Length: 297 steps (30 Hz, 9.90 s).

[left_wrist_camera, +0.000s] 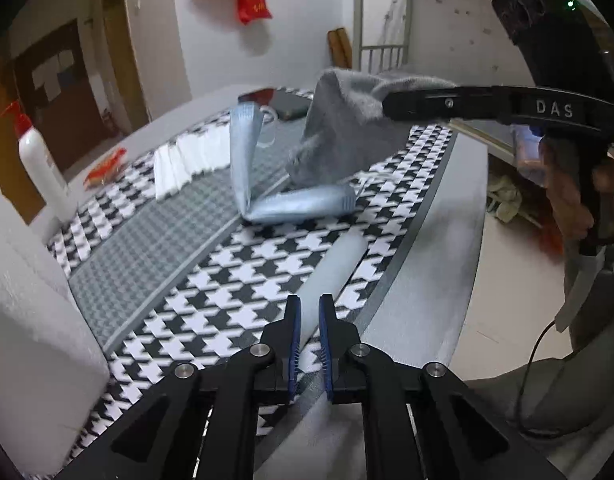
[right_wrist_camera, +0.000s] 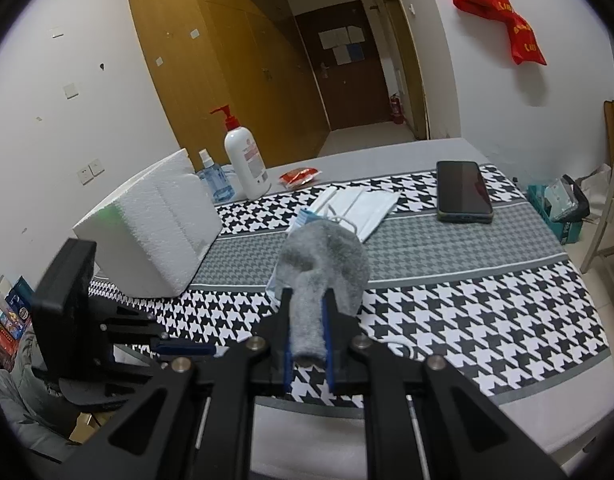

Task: Organize soft objects
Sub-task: 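Grasp the white foam roller with the left tool while the right tool holds the sock, then carry the grey sock over the white foam box with the right tool, then open the right tool to drop the sock into the box, then carry the white foam roller over the box with the left tool, then lower the roller into the box and open the left tool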

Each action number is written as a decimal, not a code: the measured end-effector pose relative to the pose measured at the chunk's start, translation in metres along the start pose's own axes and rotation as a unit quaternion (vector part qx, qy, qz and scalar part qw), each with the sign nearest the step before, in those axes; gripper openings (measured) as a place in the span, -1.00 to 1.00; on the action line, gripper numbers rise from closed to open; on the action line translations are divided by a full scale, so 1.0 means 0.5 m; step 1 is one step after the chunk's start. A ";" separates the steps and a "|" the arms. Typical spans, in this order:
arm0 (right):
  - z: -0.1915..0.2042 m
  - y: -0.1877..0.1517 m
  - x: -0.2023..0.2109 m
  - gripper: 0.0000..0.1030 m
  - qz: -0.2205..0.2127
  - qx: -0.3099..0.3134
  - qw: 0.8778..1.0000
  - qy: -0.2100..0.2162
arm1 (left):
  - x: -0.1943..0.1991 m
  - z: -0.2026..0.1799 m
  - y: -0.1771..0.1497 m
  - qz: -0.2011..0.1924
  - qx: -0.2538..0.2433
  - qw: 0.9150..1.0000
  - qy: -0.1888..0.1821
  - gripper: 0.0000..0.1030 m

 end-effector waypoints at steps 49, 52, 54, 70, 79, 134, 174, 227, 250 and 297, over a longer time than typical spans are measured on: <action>-0.022 -0.014 0.074 -0.71 -0.041 -0.034 0.998 -0.040 | 0.087 0.013 0.049 -0.102 0.005 0.994 0.027 -0.57; -0.012 -0.009 0.075 -0.71 -0.045 -0.029 0.998 -0.034 | 0.105 0.016 0.050 -0.114 0.024 0.992 0.042 -0.57; -0.004 -0.004 0.074 -0.71 -0.047 -0.025 0.998 -0.031 | 0.115 0.016 0.053 -0.122 0.029 0.991 0.052 -0.57; 0.077 0.037 0.058 -0.71 -0.058 0.020 0.998 0.011 | 0.212 0.057 0.049 -0.152 0.081 0.976 0.132 -0.57; 0.126 0.055 0.044 -0.71 -0.057 0.050 0.997 0.034 | 0.272 0.088 0.033 -0.166 0.114 0.965 0.166 -0.57; 0.551 0.137 -0.078 -0.71 -0.086 0.208 0.965 0.131 | 0.536 0.257 -0.259 -0.171 0.250 0.875 0.378 -0.57; 0.591 0.112 -0.233 0.59 -0.017 0.224 0.972 0.064 | 0.530 0.304 -0.315 -0.161 0.283 0.866 0.379 -0.57; 0.382 0.163 -0.073 0.85 -0.098 0.152 0.983 -0.009 | 0.485 0.296 -0.144 -0.181 0.209 0.896 0.348 -0.57; 0.291 0.126 -0.043 0.85 -0.094 0.137 0.984 -0.067 | 0.418 0.310 -0.084 -0.175 0.187 0.918 0.302 -0.57; 0.237 0.090 -0.020 0.85 -0.098 0.085 0.986 -0.101 | 0.408 0.331 -0.063 -0.189 0.185 0.911 0.316 0.98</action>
Point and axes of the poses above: each gripper's, at about its wrist camera, not at the fingertips, and x roughly against the way its jaws point, z to its left, y to its top, the point moved 5 cm from there along -x, roughly the way its jaws point, and after that the axes turned 9 degrees about -x, right-handed, at the moved point
